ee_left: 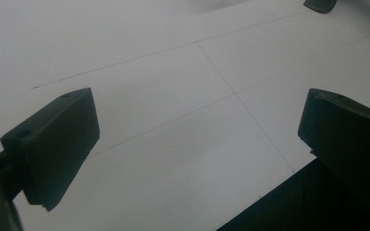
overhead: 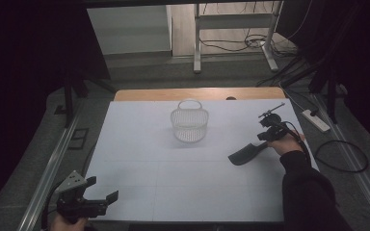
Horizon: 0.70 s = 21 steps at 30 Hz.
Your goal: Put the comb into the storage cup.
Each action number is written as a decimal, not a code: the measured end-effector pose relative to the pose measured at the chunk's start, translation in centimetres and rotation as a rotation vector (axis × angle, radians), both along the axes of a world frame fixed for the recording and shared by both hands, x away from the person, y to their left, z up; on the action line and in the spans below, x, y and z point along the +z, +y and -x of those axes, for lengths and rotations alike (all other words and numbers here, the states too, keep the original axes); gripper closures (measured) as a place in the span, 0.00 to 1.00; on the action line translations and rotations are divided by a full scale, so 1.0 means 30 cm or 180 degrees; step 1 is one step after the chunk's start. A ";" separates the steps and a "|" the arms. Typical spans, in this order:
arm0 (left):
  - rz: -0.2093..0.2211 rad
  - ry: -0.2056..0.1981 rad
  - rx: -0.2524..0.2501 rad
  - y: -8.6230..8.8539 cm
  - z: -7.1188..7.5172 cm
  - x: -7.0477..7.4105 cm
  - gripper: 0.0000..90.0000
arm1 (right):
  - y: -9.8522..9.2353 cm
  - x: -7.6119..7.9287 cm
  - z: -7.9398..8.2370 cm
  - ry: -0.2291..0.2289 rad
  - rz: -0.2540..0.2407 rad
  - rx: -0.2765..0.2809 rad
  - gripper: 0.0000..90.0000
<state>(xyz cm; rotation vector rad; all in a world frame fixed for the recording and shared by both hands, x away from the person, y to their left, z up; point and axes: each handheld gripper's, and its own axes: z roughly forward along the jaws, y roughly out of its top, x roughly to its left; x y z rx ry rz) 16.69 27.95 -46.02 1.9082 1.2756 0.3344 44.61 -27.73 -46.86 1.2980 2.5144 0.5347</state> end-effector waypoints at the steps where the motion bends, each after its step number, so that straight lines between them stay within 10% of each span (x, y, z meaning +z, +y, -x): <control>1: -0.0002 0.0001 0.0001 0.000 0.000 0.000 0.02 | 0.001 -0.017 -0.003 0.0029 0.0031 0.0014 0.99; 21: -0.0011 0.0004 -0.0011 -0.002 -0.001 0.000 0.02 | -0.042 -0.075 -0.013 0.0146 0.0225 -0.0056 0.99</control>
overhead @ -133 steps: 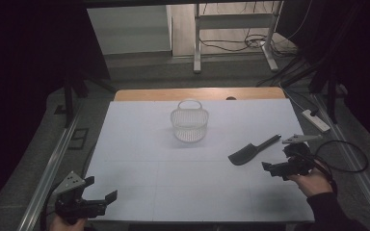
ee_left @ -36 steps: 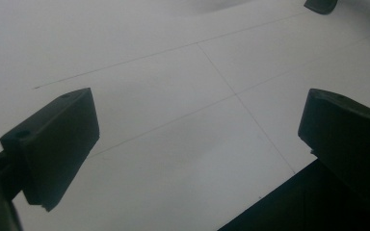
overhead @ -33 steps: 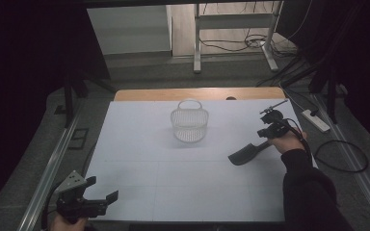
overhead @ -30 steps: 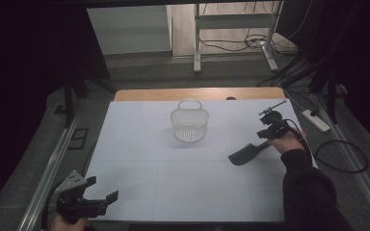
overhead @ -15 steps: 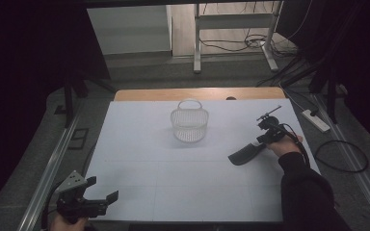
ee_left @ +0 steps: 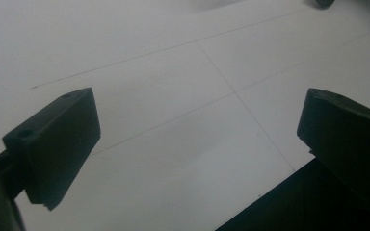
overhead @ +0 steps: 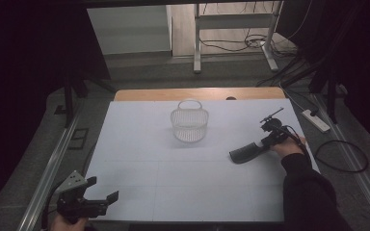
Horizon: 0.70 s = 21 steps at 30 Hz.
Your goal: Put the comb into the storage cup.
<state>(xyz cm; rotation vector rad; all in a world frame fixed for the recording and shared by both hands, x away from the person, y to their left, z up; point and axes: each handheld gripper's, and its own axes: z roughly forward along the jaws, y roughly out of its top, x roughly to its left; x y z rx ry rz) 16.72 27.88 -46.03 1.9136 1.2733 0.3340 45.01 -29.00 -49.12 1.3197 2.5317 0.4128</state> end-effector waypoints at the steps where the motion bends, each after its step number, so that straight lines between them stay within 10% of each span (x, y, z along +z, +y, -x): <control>1: 0.0000 0.0000 0.0000 0.000 0.000 0.000 0.02 | 0.000 0.000 0.000 0.0000 0.0000 0.0000 0.99; 21: -0.0011 -0.0005 -0.0004 -0.001 0.001 0.001 0.02 | -0.132 0.005 0.088 0.0110 -0.0165 -0.0231 0.99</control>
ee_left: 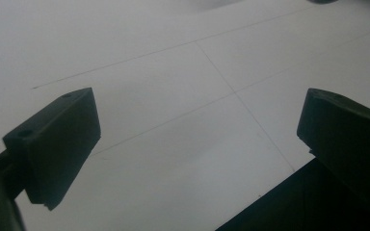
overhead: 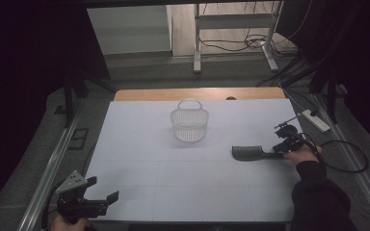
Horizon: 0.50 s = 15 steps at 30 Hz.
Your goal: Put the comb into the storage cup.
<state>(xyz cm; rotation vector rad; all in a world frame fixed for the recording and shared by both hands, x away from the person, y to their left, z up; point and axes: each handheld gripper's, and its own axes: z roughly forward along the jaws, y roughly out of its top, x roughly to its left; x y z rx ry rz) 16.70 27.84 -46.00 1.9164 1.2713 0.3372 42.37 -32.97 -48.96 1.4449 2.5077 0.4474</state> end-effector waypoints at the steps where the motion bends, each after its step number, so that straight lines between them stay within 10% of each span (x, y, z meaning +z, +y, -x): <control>1: 0.0002 -0.0001 0.0001 0.000 0.000 0.000 0.02 | -0.004 0.000 0.009 0.0001 -0.0008 0.0003 0.99; 15: 0.0000 -0.0006 -0.0006 -0.002 -0.001 0.001 0.02 | -0.017 0.003 0.154 0.0094 0.0009 0.0064 0.99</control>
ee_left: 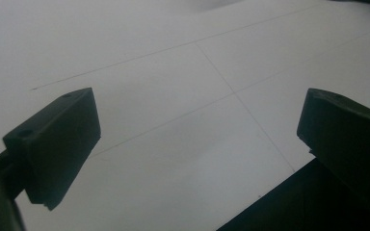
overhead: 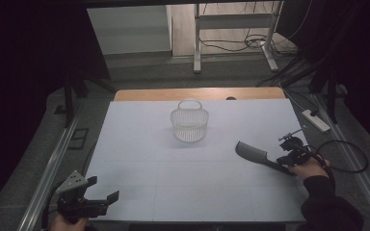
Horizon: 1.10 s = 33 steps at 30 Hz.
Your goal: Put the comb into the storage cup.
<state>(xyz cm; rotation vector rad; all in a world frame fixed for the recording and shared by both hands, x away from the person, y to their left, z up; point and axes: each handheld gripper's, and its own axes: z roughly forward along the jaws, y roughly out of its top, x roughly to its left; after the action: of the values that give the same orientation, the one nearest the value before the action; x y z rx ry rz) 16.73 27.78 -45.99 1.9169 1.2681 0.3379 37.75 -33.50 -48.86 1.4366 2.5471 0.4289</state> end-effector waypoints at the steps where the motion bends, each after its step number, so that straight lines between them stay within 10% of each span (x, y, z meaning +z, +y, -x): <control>1: 0.0000 0.0000 0.0000 0.000 0.000 0.000 0.02 | 0.000 0.000 0.000 0.0000 0.0000 0.0000 0.99; 25: 0.0010 -0.0010 -0.0015 0.000 -0.001 0.000 0.02 | 0.035 0.008 0.118 0.0008 -0.0042 0.0055 0.98; 33: 0.0012 -0.0009 -0.0014 0.000 -0.002 0.000 0.02 | 0.027 0.063 0.150 -0.0215 -0.0173 -0.0007 0.87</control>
<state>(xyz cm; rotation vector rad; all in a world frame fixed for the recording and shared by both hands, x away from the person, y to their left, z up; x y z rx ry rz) 16.78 27.78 -45.98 1.9153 1.2616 0.3356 33.26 -32.68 -46.97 1.4180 2.4988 0.5411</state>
